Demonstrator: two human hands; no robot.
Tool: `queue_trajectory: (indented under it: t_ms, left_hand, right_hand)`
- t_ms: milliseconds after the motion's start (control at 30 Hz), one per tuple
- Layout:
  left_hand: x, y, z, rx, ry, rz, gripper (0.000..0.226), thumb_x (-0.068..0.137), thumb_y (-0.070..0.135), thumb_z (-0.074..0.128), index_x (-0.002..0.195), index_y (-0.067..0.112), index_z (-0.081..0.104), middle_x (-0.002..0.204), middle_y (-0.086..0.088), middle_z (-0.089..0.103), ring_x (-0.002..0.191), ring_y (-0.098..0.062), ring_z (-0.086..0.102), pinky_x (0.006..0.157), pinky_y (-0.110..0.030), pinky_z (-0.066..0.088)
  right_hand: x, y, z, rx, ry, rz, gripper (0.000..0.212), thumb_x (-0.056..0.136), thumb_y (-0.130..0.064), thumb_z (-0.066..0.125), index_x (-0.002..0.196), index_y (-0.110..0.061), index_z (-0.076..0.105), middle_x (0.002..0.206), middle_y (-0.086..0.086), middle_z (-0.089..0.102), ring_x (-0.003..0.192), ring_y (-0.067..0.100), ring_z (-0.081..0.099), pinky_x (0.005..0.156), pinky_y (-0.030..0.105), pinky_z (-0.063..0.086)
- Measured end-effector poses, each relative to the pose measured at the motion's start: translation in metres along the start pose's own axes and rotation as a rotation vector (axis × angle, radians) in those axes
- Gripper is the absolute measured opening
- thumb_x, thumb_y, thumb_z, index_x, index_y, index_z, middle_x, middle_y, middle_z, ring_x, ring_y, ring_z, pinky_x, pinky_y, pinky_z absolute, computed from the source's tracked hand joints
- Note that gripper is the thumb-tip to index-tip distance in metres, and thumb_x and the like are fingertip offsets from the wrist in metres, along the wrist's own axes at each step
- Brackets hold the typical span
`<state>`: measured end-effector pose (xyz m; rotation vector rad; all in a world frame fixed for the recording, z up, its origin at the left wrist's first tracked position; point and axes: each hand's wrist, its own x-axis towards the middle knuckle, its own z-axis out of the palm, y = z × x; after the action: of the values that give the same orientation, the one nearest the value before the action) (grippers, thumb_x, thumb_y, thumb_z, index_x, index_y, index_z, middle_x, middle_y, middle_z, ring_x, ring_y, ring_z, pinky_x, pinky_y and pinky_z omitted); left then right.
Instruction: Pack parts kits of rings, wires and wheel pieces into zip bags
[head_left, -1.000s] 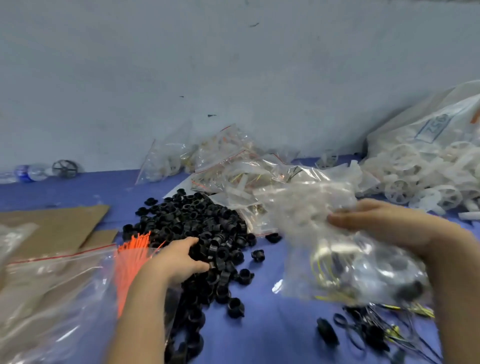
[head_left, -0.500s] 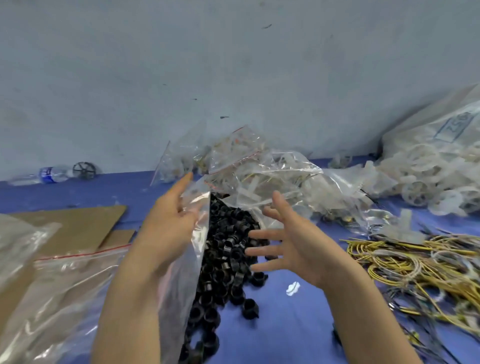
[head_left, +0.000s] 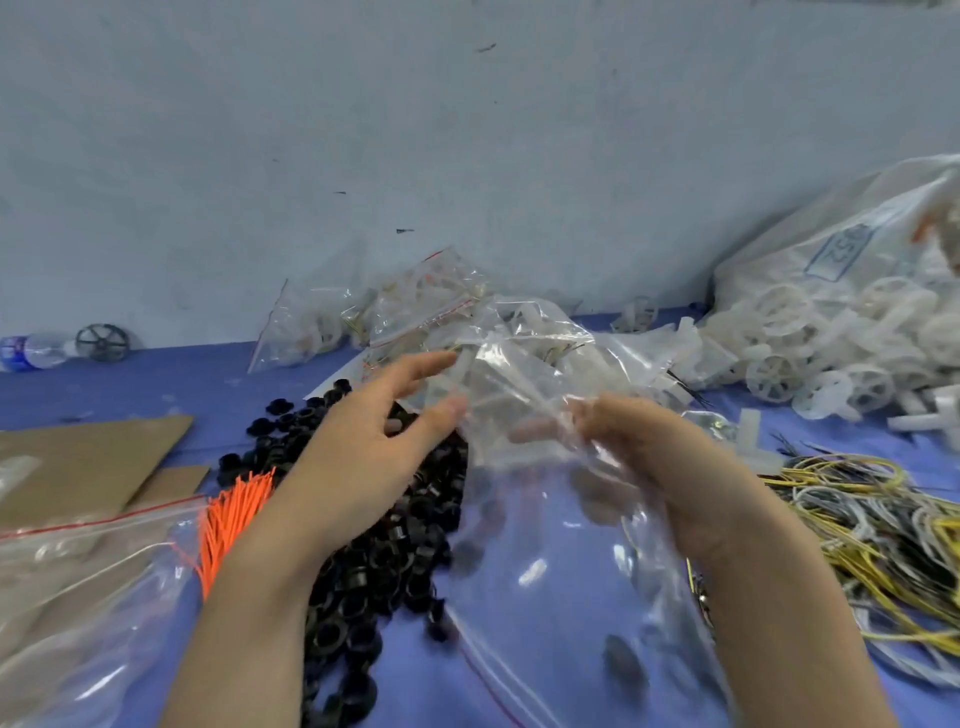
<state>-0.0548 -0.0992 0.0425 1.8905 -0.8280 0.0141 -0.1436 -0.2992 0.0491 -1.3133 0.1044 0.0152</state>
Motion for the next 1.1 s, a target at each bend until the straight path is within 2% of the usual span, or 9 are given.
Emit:
queue_trajectory:
  t_ms: [67,167,300,600,733,800,900,1000,1100]
  left_hand:
    - [0.002,-0.006,0.007,-0.085,-0.178,-0.099,0.065,0.069,0.074,0.059,0.129,0.064,0.038,0.132,0.029,0.053,0.124,0.009,0.047,0.108,-0.030,0.039]
    - [-0.001,-0.010,0.020,-0.331,-0.326,-0.132,0.042,0.077,0.056,0.068,0.118,0.048,0.062,0.106,0.009,0.072,0.100,-0.008,0.068,0.095,-0.032,0.050]
    - [-0.005,-0.003,0.015,-0.502,-0.364,-0.131,0.038,0.076,0.045,0.075,0.104,0.020,0.075,0.089,-0.008,0.072,0.080,-0.019,0.068,0.073,-0.029,0.057]
    - [-0.008,-0.009,-0.004,-0.643,-0.322,-0.195,0.016,0.072,0.018,0.082,0.086,0.013,0.078,0.071,-0.003,0.069,0.051,-0.007,0.054,0.047,-0.015,0.042]
    - [-0.004,-0.013,-0.004,-0.738,-0.321,-0.174,0.057,0.048,0.037,0.095,0.098,0.014,0.078,0.076,-0.002,0.071,0.056,-0.007,0.058,0.057,-0.017,0.049]
    - [-0.002,-0.016,-0.004,-0.753,-0.289,-0.168,0.061,0.043,0.038,0.096,0.097,0.014,0.078,0.085,-0.006,0.075,0.072,-0.012,0.069,0.071,-0.022,0.057]
    - [0.000,-0.018,-0.003,-0.732,-0.178,-0.167,0.059,0.043,0.037,0.096,0.095,0.016,0.079,0.090,-0.009,0.075,0.078,-0.016,0.070,0.073,-0.023,0.058]
    - [0.001,-0.012,0.000,-0.642,-0.055,-0.164,0.044,0.052,0.030,0.084,0.094,0.019,0.078,0.079,-0.008,0.071,0.069,-0.018,0.061,0.069,-0.024,0.055]
    - [0.001,0.000,0.009,-0.465,0.071,-0.111,0.044,0.057,0.032,0.079,0.099,0.022,0.072,0.060,0.001,0.061,0.057,-0.009,0.054,0.063,-0.016,0.048]
  right_hand:
    - [-0.008,-0.009,0.001,-0.005,-0.158,0.023,0.041,0.083,0.002,0.028,0.095,0.005,0.067,0.083,0.009,0.066,0.028,0.009,0.041,0.035,0.016,0.038]
    - [-0.025,-0.014,-0.003,0.197,-0.207,-0.104,0.013,0.063,-0.025,0.057,0.057,-0.017,0.065,0.087,0.007,0.072,0.033,0.012,0.044,0.039,0.014,0.038]
    - [-0.019,-0.006,-0.017,0.323,-0.026,-0.190,0.016,0.074,-0.030,0.059,0.062,-0.019,0.065,0.112,0.011,0.070,0.034,0.007,0.041,0.035,0.015,0.039]
    - [-0.024,-0.007,-0.022,0.383,0.537,-0.415,0.071,0.102,-0.018,0.034,0.042,-0.020,0.070,0.043,-0.006,0.061,0.036,0.002,0.057,0.034,0.012,0.041]
    - [-0.016,-0.001,-0.033,0.394,0.683,-0.404,0.028,0.098,-0.020,0.047,0.079,-0.013,0.066,0.052,-0.005,0.060,0.038,0.000,0.056,0.037,0.012,0.041]
    - [-0.007,0.005,-0.043,0.091,0.828,-0.334,0.016,0.094,-0.013,0.055,0.109,-0.011,0.057,0.087,0.003,0.064,0.064,0.003,0.063,0.052,0.017,0.047]
    - [-0.001,0.011,-0.047,-0.440,0.971,-0.262,0.046,0.087,-0.018,0.066,0.127,-0.020,0.043,0.132,0.010,0.043,0.100,0.018,0.047,0.085,0.036,0.046]
    - [-0.007,0.002,-0.029,-0.607,0.903,-0.444,0.024,0.082,-0.026,0.071,0.101,-0.024,0.056,0.112,0.003,0.060,0.088,0.013,0.058,0.072,0.022,0.050]
    - [-0.015,-0.007,0.002,-0.611,0.526,-0.451,0.021,0.073,-0.036,0.076,0.080,-0.023,0.061,0.072,-0.004,0.068,0.060,0.010,0.063,0.054,0.017,0.047]
